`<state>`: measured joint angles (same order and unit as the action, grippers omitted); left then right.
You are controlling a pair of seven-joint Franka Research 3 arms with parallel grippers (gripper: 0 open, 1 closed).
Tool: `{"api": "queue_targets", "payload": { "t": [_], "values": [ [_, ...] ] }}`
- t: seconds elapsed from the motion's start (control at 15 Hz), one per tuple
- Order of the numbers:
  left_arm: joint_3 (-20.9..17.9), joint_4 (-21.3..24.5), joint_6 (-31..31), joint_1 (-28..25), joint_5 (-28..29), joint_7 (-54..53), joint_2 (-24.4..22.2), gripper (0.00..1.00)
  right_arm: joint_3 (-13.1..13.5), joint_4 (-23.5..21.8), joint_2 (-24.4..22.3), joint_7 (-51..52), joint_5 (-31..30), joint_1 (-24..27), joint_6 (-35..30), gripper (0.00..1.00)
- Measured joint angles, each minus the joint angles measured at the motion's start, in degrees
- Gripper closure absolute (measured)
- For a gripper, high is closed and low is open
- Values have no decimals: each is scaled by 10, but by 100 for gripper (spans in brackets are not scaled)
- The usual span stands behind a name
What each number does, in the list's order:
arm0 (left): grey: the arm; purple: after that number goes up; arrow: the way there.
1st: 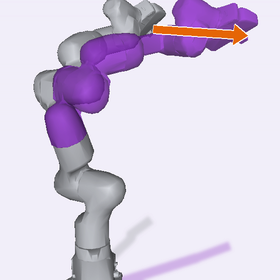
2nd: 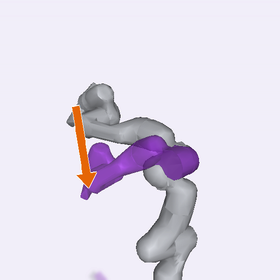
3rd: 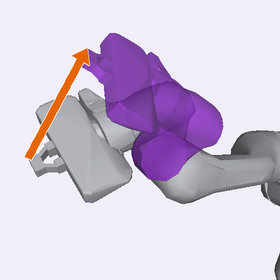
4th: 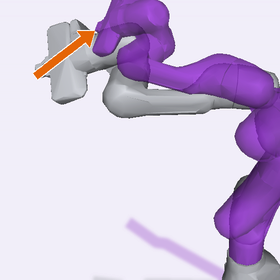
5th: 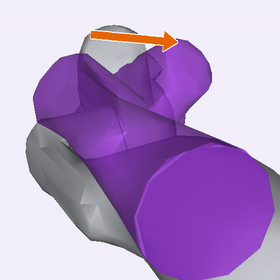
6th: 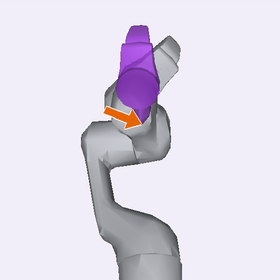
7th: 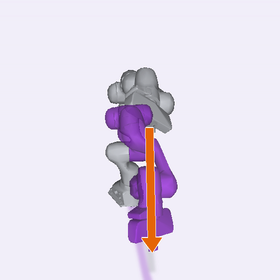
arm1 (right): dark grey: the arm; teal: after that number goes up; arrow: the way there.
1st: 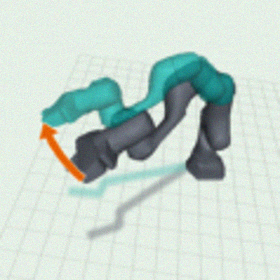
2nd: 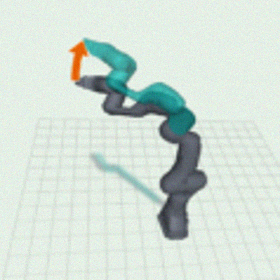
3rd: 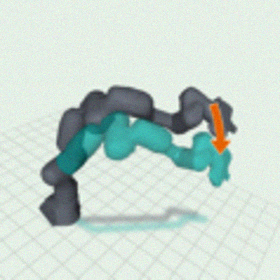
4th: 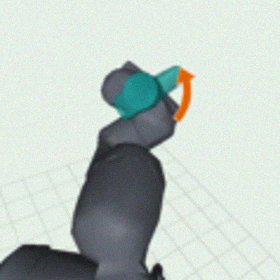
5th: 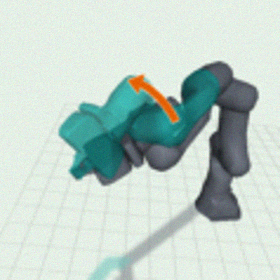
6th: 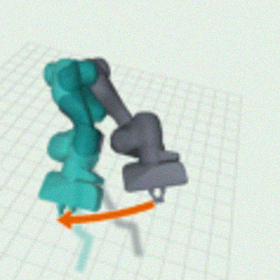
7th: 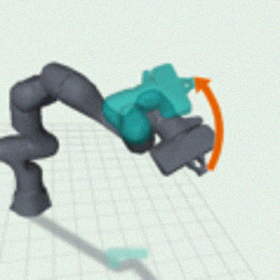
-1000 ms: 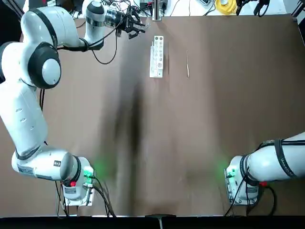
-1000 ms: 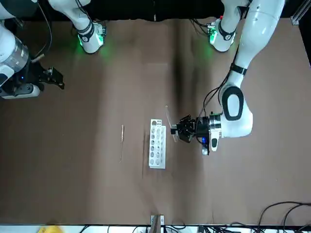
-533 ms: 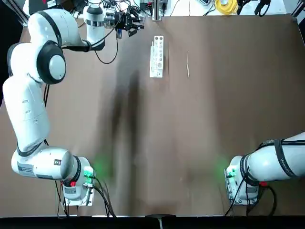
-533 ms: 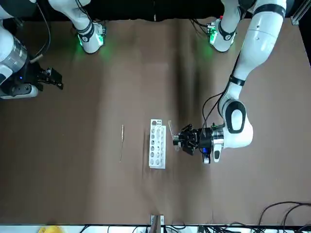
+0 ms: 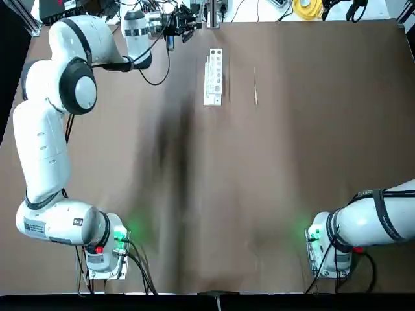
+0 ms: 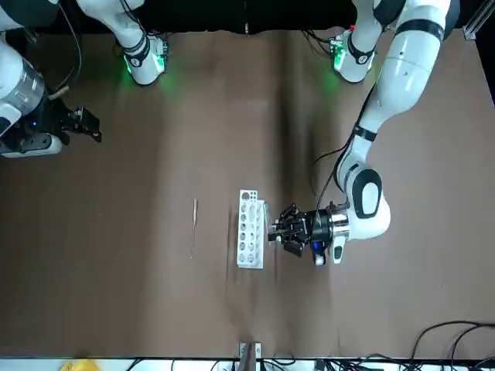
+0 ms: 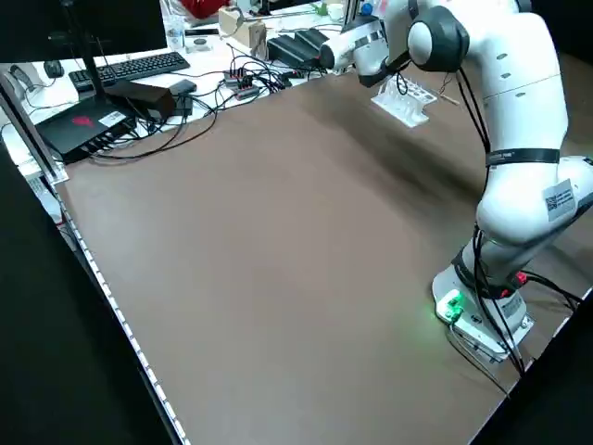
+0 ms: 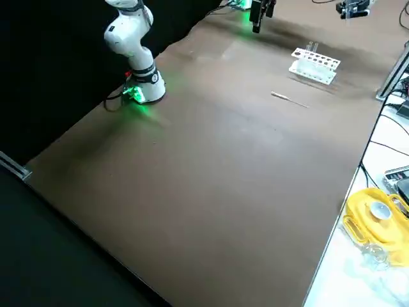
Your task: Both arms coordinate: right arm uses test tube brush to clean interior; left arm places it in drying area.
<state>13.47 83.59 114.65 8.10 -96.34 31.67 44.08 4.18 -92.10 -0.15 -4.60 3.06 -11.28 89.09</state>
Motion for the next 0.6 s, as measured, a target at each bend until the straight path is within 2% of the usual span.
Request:
{"api": "queue_targets", "payload": {
  "t": [0.6],
  "values": [
    [5,-50,0,3,-29,0,69,77,0,0,0,0,0,0,-2,0]
  ]
}}
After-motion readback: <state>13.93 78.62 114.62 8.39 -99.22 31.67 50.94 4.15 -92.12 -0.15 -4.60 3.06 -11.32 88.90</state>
